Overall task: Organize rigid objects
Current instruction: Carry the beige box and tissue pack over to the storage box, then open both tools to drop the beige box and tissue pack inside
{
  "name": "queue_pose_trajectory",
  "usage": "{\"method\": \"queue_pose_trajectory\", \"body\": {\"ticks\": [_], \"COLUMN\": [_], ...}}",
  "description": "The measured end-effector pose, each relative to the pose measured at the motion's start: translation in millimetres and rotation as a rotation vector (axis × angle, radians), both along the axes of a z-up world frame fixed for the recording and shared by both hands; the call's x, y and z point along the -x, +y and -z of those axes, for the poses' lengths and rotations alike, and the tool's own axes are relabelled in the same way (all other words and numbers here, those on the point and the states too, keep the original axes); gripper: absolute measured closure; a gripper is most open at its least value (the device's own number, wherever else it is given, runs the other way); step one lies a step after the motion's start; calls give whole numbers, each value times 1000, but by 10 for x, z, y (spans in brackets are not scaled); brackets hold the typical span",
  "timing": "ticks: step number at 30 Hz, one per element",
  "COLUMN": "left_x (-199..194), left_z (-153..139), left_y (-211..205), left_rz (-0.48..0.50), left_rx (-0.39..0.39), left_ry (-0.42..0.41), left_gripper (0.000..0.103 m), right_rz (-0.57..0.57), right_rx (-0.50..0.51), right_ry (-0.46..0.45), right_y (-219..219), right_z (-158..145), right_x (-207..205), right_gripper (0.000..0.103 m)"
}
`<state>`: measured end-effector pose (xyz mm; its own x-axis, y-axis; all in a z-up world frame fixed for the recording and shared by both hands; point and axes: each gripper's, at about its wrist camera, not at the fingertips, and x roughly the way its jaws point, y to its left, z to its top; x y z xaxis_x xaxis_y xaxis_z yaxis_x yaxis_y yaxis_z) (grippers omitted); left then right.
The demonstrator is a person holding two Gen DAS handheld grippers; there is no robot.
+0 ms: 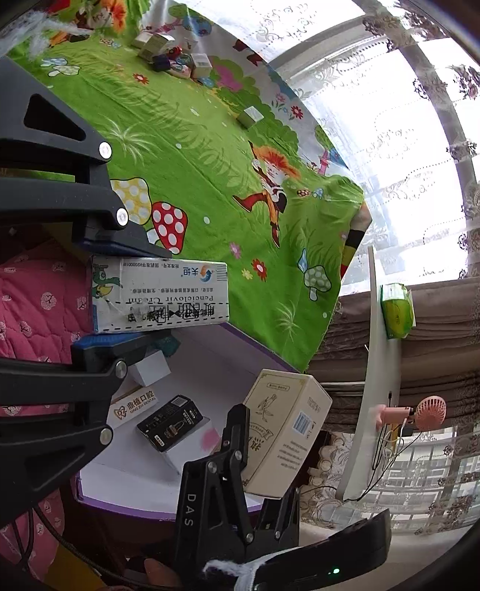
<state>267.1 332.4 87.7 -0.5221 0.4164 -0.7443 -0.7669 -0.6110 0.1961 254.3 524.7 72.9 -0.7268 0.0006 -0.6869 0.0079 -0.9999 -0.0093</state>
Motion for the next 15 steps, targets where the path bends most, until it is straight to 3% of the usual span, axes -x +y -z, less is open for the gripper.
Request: {"method": "queue_pose_trajectory", "body": {"ticks": [10, 15], "left_x": [-208, -222], "left_z": [136, 160], "left_y": [586, 786], "left_rz": [135, 157], "left_rx": [57, 38], "left_ry": [-6, -41], "left_gripper": [69, 69], "right_rz": [132, 188], "right_rx": [-24, -61], "right_ry": [-5, -22], "right_y": [522, 704], "right_z": [-8, 22], "right_x": [-138, -184], "right_gripper": [48, 48]}}
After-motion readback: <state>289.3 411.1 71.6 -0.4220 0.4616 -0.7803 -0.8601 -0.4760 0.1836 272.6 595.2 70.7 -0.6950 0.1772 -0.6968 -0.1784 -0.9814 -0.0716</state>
